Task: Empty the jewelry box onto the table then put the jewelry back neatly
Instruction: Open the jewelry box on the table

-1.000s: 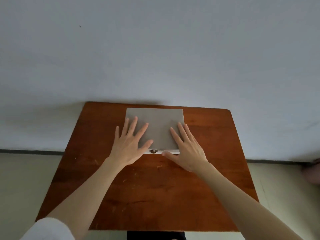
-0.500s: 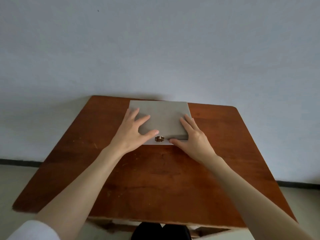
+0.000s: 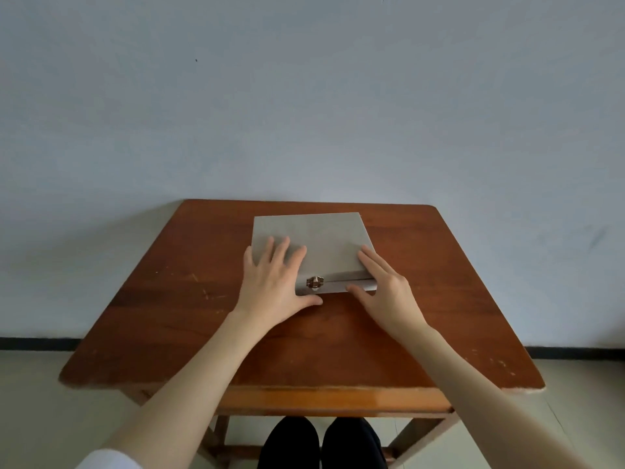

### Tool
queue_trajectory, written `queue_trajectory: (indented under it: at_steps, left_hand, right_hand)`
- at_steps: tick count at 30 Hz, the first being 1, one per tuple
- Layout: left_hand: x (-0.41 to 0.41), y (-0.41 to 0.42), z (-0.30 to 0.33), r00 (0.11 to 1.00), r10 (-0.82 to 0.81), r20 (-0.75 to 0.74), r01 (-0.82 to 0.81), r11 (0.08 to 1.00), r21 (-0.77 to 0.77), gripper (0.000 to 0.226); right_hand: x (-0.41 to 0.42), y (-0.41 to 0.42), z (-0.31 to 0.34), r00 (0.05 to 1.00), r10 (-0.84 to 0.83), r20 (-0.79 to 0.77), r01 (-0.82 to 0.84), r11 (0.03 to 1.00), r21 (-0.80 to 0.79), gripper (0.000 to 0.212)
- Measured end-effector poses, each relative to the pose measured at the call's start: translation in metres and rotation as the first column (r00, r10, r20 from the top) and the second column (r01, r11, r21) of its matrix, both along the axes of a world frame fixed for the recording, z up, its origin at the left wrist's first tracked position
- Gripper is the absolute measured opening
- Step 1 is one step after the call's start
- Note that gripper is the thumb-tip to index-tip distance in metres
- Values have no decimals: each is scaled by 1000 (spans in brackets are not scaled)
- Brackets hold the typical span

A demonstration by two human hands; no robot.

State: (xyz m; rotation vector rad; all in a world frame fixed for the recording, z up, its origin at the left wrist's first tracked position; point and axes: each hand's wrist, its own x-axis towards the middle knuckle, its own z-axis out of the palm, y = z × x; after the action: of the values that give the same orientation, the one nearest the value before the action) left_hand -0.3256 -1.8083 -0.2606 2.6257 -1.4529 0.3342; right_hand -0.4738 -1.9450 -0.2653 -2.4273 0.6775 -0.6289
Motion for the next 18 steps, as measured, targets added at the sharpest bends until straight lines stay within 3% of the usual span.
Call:
queue_trajectory:
  at_steps: [6, 12, 18]
  left_hand:
    - [-6, -9, -7, 993, -41, 113, 56, 990, -126, 69]
    - [-1, -7, -9, 981, -125, 148, 146, 980, -138, 59]
    - [1, -1, -2, 975, -219, 43, 223, 959, -175, 58]
  right_hand:
    - [4, 0, -13, 995, -24, 92, 28, 999, -40, 54]
    - [7, -2, -18, 991, -48, 121, 55, 997, -52, 50]
    - [7, -2, -18, 989, -53, 138, 60, 997, -41, 49]
